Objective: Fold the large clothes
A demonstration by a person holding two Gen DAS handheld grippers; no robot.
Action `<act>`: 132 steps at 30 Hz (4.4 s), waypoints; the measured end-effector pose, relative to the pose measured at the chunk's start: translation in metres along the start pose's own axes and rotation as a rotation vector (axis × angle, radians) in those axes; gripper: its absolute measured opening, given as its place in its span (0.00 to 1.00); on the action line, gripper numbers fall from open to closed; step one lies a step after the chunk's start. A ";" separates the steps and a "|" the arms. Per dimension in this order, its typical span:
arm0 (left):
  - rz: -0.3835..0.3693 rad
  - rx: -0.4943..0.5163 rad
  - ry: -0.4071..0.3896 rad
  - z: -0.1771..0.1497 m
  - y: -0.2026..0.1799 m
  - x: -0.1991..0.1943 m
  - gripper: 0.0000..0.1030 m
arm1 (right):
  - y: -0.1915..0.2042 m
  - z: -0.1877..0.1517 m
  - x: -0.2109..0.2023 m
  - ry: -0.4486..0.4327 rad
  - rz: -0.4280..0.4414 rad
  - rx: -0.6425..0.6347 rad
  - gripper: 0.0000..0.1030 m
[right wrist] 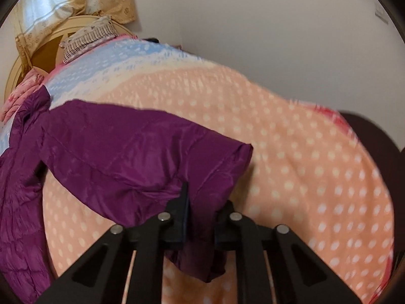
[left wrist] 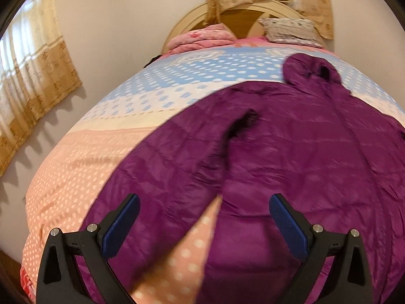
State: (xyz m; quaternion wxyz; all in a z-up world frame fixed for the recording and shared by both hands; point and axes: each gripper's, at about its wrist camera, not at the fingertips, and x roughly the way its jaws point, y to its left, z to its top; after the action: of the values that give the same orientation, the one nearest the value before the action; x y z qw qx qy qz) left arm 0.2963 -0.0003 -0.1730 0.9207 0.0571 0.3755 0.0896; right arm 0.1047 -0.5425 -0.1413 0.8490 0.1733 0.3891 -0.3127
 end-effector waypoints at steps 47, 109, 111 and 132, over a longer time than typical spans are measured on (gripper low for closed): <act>0.025 -0.031 -0.010 0.008 0.067 0.035 0.99 | 0.425 -0.063 -0.007 -0.097 0.403 -0.720 0.20; -0.026 0.060 -0.093 0.094 -0.120 0.078 0.95 | 0.323 0.074 0.075 -0.145 0.418 -0.415 0.38; -0.021 0.072 -0.062 0.089 -0.129 0.091 0.95 | 0.331 0.069 0.094 -0.095 0.438 -0.414 0.38; -0.076 0.049 0.081 0.077 -0.136 0.135 0.99 | 0.330 0.042 0.142 -0.016 0.281 -0.472 0.33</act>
State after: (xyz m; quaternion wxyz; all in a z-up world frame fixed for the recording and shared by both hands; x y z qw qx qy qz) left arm 0.4614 -0.1080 -0.2335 0.9059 0.0619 0.4163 0.0475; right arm 0.4186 -0.3753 -0.2069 0.9039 0.0206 0.4166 -0.0942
